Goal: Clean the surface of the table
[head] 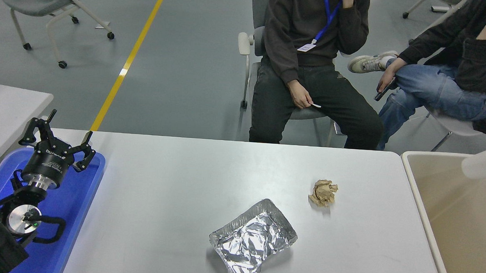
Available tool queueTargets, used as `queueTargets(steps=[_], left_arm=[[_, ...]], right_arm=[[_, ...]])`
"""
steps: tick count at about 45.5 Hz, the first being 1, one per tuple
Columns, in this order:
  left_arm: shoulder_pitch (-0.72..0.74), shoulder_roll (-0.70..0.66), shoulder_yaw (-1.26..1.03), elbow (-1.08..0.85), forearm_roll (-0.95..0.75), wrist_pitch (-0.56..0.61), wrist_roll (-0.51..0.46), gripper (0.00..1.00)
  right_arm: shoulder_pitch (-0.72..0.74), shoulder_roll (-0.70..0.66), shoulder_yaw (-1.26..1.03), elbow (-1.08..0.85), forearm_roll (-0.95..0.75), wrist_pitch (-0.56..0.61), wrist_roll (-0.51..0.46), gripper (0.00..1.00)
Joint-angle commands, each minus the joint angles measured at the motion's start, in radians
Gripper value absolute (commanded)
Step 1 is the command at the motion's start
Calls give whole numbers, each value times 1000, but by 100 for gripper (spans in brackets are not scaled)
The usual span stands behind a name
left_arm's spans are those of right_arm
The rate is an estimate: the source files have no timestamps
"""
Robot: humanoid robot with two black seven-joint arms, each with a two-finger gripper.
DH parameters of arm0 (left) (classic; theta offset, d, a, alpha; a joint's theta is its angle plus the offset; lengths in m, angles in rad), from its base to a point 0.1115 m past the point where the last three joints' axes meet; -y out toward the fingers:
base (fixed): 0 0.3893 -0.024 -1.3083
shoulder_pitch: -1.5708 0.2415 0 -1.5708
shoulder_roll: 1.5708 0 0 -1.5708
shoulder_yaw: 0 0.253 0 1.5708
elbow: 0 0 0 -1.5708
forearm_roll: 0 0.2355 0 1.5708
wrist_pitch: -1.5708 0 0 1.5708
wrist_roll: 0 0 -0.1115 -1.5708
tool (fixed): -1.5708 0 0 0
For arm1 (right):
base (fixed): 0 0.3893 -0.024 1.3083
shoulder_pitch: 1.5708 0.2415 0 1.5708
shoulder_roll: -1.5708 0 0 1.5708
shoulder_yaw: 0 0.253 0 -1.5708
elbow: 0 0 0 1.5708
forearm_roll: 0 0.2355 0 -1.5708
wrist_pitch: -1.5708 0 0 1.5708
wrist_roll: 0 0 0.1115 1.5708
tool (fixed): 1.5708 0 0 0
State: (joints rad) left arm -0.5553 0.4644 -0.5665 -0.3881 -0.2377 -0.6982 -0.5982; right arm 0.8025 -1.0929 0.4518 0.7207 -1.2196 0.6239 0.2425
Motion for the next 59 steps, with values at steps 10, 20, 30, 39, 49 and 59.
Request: queueTargets(steps=[10, 20, 30, 39, 49, 59], left_arm=[[0, 0, -1, 0, 0, -1, 0, 100], [0, -1, 1, 0, 0, -1, 0, 100], [0, -1, -1, 0, 0, 0, 0, 100], [0, 0, 1, 0, 0, 0, 0, 100], [0, 0, 0, 0, 0, 0, 0, 100], [0, -1, -1, 0, 0, 0, 0, 100]], right_arm=[[-3, 264, -405, -447, 12, -274, 164, 0], [-45, 398, -567, -639, 109, -358, 196, 0], [-112, 511, -772, -736, 265, -481, 189, 0], [-147, 558, -832, -787, 339, -510, 182, 0], [-175, 582, -837, -787, 341, -566, 170, 0], [-180, 590, -835, -787, 341, -584, 155, 0]])
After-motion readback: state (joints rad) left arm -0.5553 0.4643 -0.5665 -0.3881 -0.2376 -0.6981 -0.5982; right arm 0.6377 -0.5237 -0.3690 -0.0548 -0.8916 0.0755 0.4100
